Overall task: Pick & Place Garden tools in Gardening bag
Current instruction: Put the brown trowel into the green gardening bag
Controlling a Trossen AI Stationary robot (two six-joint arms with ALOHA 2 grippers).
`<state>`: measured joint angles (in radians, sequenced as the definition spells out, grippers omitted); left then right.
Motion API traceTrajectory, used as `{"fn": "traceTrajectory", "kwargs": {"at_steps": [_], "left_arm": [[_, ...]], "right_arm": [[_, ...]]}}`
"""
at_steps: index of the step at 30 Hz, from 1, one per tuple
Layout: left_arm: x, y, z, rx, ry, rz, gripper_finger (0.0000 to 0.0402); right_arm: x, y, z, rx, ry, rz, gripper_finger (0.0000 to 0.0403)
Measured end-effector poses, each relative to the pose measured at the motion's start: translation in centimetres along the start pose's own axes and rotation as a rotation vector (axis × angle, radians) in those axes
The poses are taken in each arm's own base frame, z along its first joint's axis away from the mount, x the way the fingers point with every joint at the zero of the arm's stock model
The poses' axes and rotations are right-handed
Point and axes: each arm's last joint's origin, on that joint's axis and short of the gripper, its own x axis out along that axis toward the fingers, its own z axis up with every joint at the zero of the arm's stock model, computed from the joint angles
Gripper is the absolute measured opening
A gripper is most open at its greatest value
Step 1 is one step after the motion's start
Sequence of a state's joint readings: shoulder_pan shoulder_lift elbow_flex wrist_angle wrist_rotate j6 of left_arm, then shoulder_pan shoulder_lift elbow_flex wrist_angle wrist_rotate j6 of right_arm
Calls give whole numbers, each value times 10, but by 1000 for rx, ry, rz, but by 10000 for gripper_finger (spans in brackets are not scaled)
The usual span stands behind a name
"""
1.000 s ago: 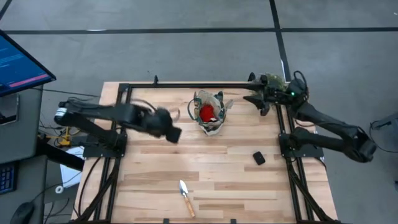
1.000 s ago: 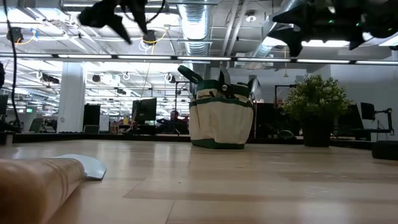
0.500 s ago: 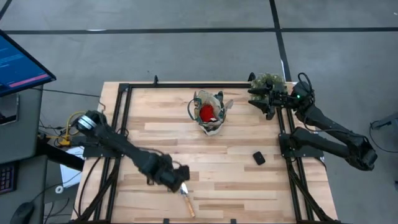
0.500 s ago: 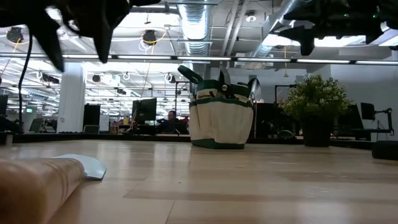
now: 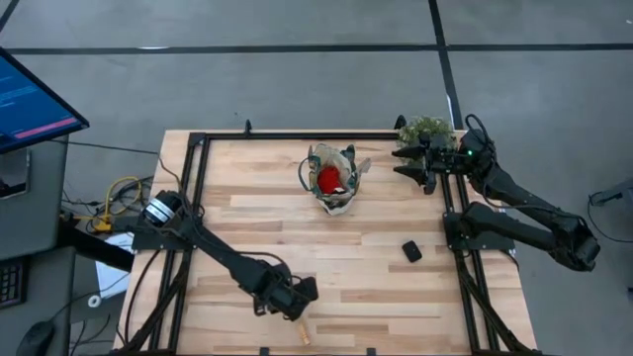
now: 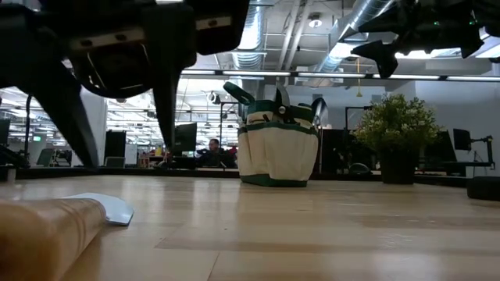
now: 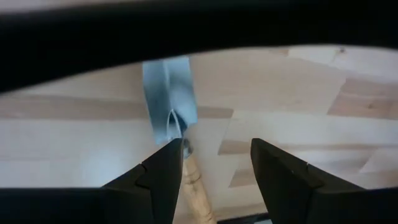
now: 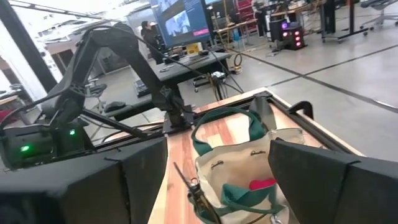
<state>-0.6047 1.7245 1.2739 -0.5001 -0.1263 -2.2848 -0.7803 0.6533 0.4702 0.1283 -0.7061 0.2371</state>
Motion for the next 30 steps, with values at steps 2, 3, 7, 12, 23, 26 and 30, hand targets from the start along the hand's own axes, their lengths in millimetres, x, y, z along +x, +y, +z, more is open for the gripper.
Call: {"fn": "traceTrajectory", "kwargs": {"at_steps": [2,3,7,12,23,26,30], "left_arm": [[-1,1,-2,1,11,6,190],[-2,1,-3,-2,20,11,190],[-8,-4,-20,-21,89,7,190],[5,-6,-30,-32,125,58,190],[9,-2,-17,-39,20,138,190],[10,-2,-16,-40,15,139,190],[15,-2,-14,-41,1,139,190]], "right_arm": [[0,0,0,3,4,4,265],[0,0,-1,3,5,4,265],[0,0,-1,8,11,3,265],[0,-1,-4,28,34,-2,265],[0,-2,-8,27,70,-11,265],[0,-2,-8,26,70,-11,265],[0,-2,-8,28,71,-11,265]]}}
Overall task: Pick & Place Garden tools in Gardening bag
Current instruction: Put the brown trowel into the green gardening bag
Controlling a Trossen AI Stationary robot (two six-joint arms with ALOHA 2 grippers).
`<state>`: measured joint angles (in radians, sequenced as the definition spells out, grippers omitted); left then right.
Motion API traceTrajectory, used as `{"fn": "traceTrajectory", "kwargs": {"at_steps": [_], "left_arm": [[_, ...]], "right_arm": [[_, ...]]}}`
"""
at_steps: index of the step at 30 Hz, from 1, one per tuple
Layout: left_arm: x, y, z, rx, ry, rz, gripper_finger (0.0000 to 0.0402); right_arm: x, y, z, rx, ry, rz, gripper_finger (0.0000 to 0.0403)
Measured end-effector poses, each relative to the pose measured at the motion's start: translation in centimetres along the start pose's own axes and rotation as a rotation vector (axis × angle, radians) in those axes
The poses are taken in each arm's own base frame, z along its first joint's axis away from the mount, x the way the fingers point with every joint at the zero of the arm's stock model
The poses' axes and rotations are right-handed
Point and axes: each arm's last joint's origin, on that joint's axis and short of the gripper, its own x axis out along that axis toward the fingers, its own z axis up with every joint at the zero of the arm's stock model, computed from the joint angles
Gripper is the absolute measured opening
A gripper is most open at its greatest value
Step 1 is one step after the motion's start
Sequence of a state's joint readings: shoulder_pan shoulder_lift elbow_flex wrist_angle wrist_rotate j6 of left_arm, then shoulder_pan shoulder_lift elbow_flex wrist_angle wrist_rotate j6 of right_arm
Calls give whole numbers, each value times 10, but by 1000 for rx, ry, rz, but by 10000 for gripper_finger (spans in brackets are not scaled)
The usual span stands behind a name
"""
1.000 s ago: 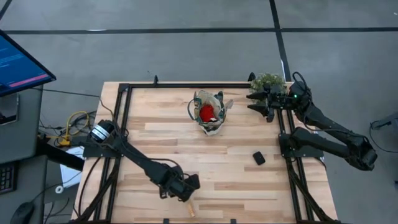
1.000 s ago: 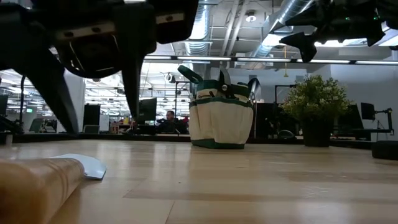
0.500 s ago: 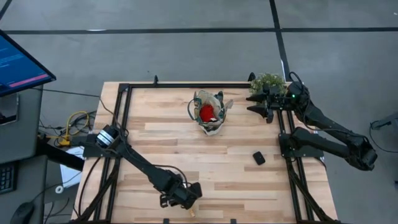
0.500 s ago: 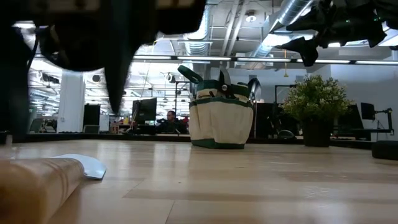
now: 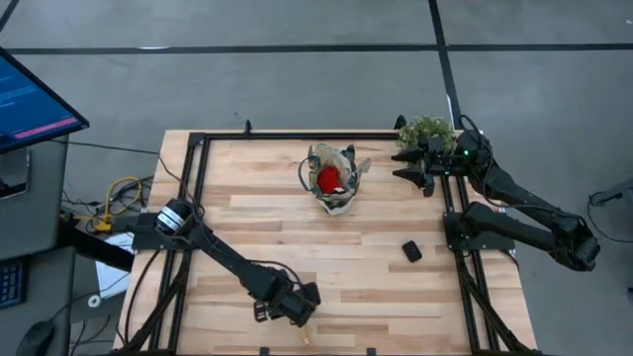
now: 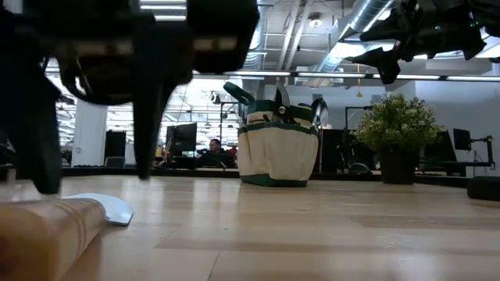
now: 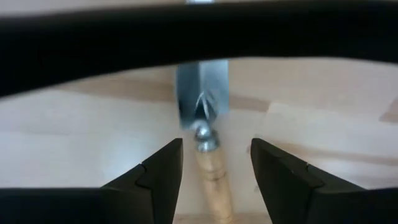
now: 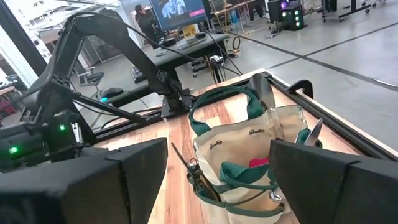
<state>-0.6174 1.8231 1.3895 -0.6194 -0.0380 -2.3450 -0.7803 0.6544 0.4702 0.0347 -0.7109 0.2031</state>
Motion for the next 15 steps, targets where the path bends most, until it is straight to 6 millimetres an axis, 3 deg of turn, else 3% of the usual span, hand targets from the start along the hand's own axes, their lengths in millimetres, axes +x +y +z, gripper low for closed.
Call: {"fn": "traceTrajectory", "kwargs": {"at_steps": [7,15], "left_arm": [[19,-1,-1,-8,17,6,190],[21,-5,5,-11,-1,9,171]], "right_arm": [[0,0,0,0,1,0,265],[0,0,0,-27,3,-1,265]]}}
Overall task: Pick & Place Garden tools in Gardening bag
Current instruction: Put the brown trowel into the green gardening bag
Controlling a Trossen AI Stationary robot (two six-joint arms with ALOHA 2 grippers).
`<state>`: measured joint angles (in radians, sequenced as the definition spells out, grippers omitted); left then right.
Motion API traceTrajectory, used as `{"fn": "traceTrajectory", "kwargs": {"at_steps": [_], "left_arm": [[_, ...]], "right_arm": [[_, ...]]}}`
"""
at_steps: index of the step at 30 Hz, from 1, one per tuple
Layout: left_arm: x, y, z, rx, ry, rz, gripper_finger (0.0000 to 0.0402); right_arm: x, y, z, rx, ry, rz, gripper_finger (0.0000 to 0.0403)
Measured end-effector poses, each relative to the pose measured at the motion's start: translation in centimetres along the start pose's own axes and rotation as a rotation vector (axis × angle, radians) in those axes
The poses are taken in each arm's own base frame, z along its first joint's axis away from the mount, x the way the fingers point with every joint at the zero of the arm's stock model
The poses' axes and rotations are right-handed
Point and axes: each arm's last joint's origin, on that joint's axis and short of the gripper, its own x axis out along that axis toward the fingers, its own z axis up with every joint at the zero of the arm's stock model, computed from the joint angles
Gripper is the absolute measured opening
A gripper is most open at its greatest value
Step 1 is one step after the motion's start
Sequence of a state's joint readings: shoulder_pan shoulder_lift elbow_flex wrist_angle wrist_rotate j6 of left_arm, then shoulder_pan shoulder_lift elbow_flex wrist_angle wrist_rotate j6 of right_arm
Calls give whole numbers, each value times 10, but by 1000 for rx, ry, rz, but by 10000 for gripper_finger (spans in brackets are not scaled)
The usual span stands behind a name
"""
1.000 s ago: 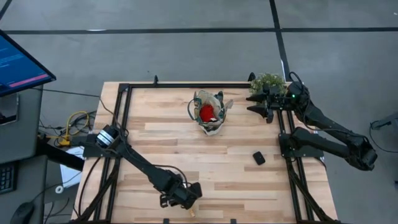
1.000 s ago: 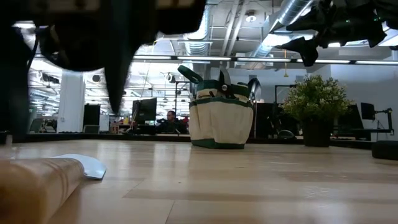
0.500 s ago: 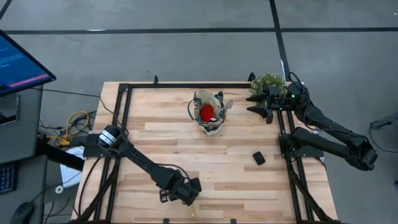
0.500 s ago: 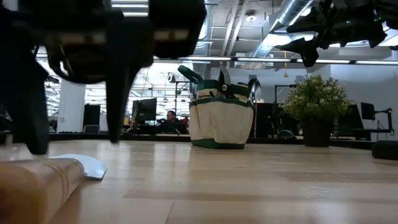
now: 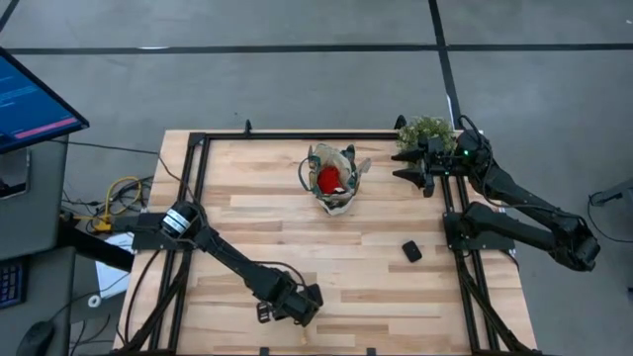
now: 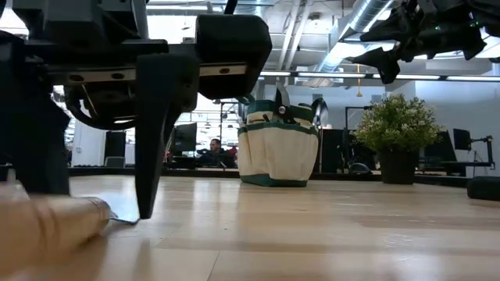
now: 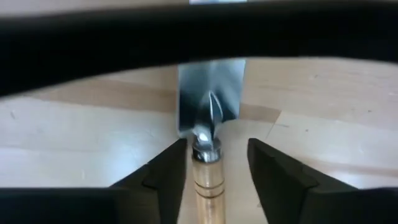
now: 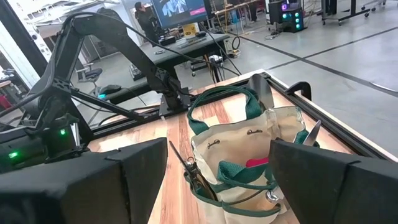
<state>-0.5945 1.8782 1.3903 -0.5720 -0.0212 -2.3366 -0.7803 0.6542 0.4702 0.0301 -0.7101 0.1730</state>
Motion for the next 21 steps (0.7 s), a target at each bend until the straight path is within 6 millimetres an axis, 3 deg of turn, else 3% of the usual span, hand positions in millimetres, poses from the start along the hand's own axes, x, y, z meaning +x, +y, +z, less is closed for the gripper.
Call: {"fn": "traceTrajectory", "kwargs": {"at_steps": [9,15,21], "left_arm": [[0,4,0,69,-33,11,46],[3,9,4,102,-63,9,46],[-14,7,11,175,-173,-61,46]], "right_arm": [[0,0,0,0,0,0,265],[0,0,0,-2,-3,1,265],[0,0,1,-4,-8,1,265]]}}
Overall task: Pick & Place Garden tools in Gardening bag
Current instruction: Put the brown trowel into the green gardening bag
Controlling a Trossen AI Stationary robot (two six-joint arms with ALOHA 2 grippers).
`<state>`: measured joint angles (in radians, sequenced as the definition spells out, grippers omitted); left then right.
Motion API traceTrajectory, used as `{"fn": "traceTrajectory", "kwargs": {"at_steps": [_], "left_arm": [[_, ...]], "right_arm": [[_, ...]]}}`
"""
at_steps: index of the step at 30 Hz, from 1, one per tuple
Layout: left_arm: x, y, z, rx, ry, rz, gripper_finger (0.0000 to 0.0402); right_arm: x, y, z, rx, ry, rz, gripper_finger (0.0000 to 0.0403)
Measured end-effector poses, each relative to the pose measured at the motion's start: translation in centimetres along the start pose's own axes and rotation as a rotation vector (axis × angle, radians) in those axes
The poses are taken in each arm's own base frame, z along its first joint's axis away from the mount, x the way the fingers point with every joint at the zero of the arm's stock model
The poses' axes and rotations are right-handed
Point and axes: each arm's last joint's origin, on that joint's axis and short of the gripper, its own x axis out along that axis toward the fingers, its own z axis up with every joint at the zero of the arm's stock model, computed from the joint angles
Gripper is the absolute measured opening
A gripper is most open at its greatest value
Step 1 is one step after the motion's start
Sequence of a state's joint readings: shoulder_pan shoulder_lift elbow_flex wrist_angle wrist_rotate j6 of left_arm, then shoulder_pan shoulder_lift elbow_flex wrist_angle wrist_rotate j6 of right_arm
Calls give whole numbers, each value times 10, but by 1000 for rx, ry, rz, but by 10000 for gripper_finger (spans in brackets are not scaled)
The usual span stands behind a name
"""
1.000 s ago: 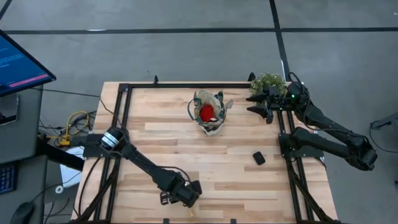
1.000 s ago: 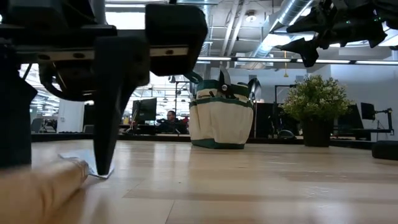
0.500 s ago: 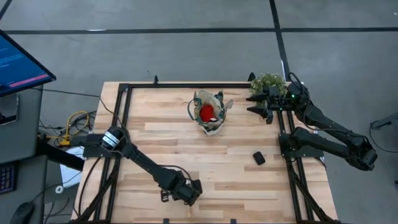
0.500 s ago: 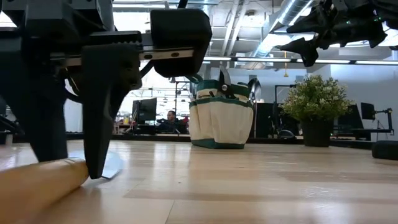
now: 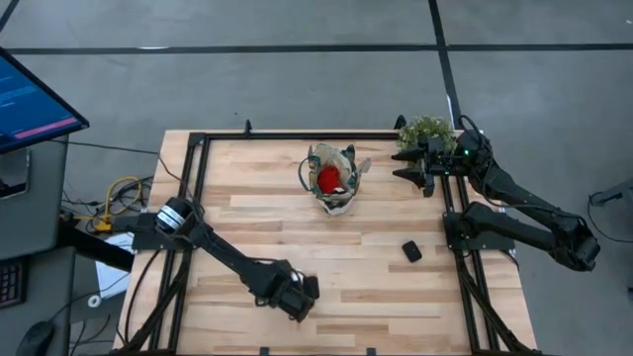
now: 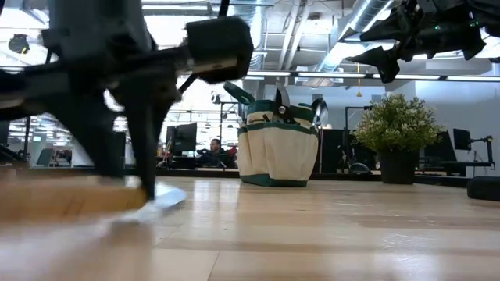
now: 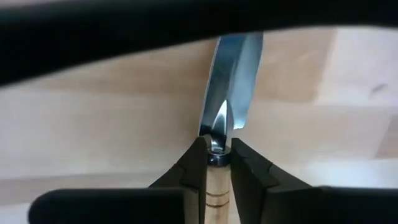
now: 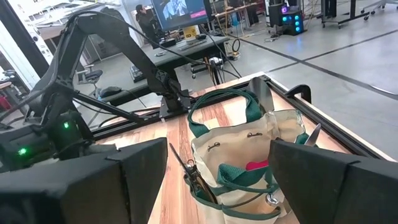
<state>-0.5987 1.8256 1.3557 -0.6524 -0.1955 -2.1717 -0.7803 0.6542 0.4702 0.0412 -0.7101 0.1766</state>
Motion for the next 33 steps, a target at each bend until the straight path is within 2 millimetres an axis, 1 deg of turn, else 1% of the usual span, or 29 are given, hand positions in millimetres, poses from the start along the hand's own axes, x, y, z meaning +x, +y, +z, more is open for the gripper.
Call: {"fn": "traceTrajectory", "kwargs": {"at_steps": [1,4,6,10,16,20,24,28,33], "left_arm": [[-5,-1,2,1,-15,-14,45],[-25,-3,5,22,-30,-55,22],[-33,-2,8,55,-46,-59,4],[-53,-4,20,75,-94,-84,0],[-61,-4,25,70,-99,-73,4],[-58,-4,25,72,-84,-59,15],[-48,-6,19,103,-60,-64,41],[-33,-10,11,127,-40,-105,88],[-17,-13,6,122,-31,-125,168]], "right_arm": [[0,0,0,-1,-1,0,265],[0,0,0,-2,-3,0,265],[0,0,0,1,-3,0,265],[0,0,0,5,-3,0,265],[0,0,0,19,-3,0,265],[0,0,0,86,1,-1,265],[0,0,-1,93,7,-1,265],[0,0,-1,92,7,0,265],[0,0,-1,94,9,3,265]]}}
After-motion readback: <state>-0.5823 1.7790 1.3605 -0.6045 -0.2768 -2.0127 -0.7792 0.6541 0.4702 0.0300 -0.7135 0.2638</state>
